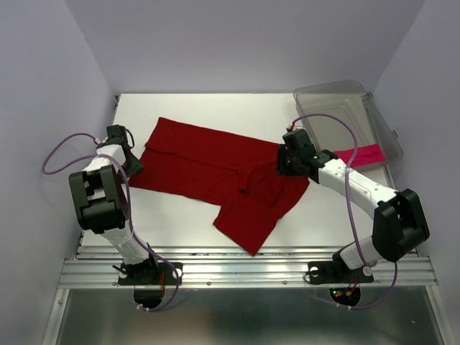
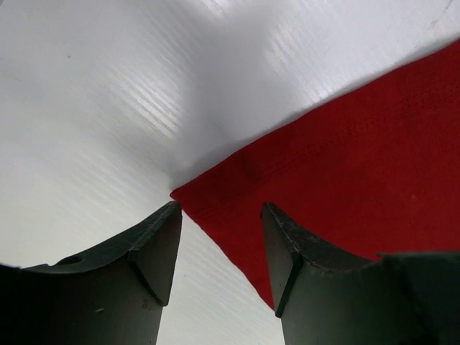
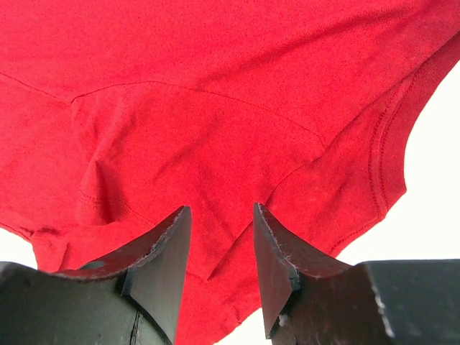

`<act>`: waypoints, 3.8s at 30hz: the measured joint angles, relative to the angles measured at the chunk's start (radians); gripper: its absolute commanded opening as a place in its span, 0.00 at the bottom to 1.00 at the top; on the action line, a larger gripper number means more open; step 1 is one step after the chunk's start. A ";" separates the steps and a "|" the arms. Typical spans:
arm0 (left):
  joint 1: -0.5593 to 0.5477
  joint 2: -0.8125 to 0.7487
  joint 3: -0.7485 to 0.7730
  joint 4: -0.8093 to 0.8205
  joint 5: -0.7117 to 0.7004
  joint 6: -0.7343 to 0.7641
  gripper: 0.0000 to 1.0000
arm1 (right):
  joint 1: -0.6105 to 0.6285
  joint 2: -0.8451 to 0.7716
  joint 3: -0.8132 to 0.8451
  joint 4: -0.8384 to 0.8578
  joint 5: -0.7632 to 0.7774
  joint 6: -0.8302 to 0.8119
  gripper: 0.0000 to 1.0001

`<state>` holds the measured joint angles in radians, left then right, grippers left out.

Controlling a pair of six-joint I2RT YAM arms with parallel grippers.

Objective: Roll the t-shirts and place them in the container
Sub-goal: Fold the T-shirt at the center of the board.

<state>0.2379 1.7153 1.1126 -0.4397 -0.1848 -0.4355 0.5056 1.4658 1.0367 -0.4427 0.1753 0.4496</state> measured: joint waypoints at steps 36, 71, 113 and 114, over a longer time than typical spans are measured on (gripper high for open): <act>0.000 -0.055 -0.092 0.002 -0.029 -0.045 0.45 | 0.000 -0.146 -0.053 -0.089 0.003 0.029 0.46; -0.014 -0.014 -0.077 0.012 -0.007 -0.067 0.00 | 0.741 -0.124 -0.189 -0.134 0.164 0.199 0.56; -0.053 -0.056 0.039 -0.025 0.045 -0.065 0.00 | 0.780 -0.165 -0.150 -0.149 0.439 0.294 0.01; -0.053 -0.056 0.050 -0.029 0.049 -0.067 0.00 | 0.763 -0.170 -0.143 -0.150 0.446 0.288 0.01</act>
<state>0.1848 1.6592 1.1622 -0.4683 -0.1360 -0.5022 1.2686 1.2961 0.8936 -0.5926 0.6212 0.7376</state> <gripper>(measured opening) 0.019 0.020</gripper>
